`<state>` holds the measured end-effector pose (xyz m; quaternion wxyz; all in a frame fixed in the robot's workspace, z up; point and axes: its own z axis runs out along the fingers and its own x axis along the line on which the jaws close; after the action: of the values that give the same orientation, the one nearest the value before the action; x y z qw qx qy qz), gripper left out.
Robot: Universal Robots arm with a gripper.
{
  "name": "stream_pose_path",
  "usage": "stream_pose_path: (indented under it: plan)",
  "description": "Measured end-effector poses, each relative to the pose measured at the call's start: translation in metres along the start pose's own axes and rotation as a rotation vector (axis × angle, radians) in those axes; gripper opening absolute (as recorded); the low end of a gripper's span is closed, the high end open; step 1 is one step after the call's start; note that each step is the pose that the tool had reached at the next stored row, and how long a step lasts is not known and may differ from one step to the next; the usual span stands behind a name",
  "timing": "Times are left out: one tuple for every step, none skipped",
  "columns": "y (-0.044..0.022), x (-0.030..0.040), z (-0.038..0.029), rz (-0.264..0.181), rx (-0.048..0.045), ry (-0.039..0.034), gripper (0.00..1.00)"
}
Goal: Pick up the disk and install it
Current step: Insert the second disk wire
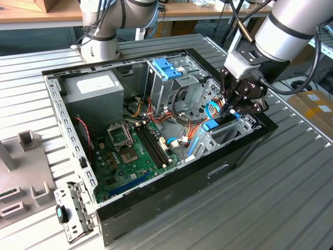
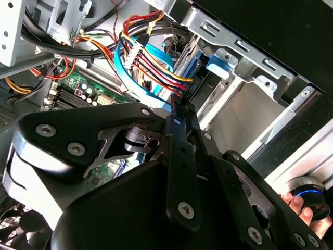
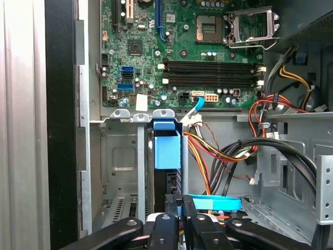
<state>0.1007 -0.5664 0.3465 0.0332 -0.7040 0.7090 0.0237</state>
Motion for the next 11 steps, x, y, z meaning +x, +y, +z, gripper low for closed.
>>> stream_pose_path:
  plan:
    - [0.0000, 0.0000, 0.0003, 0.000, 0.0000, 0.0000, 0.16]
    - [0.0000, 0.0001, 0.0005, 0.000, 0.0000, 0.0000, 0.16]
    - [0.0000, 0.0002, 0.0008, -0.001, 0.0000, -0.0001, 0.16]
    - [-0.0001, 0.0002, 0.0009, -0.001, -0.0001, 0.0000, 0.16]
    - [-0.0001, 0.0003, 0.0010, -0.001, -0.0001, 0.0000, 0.16]
    - [-0.0001, 0.0004, 0.0012, -0.002, -0.0001, -0.0002, 0.16]
    - [-0.0001, 0.0006, 0.0012, -0.003, -0.0002, -0.0002, 0.16]
    - [-0.0001, 0.0008, 0.0013, -0.004, -0.0003, -0.0003, 0.16]
    - [-0.0001, 0.0009, 0.0013, -0.005, -0.0004, -0.0002, 0.16]
    - [-0.0001, 0.0011, 0.0016, -0.006, -0.0005, 0.0000, 0.16]
    - [-0.0001, 0.0012, 0.0019, -0.007, -0.0005, 0.0000, 0.16]
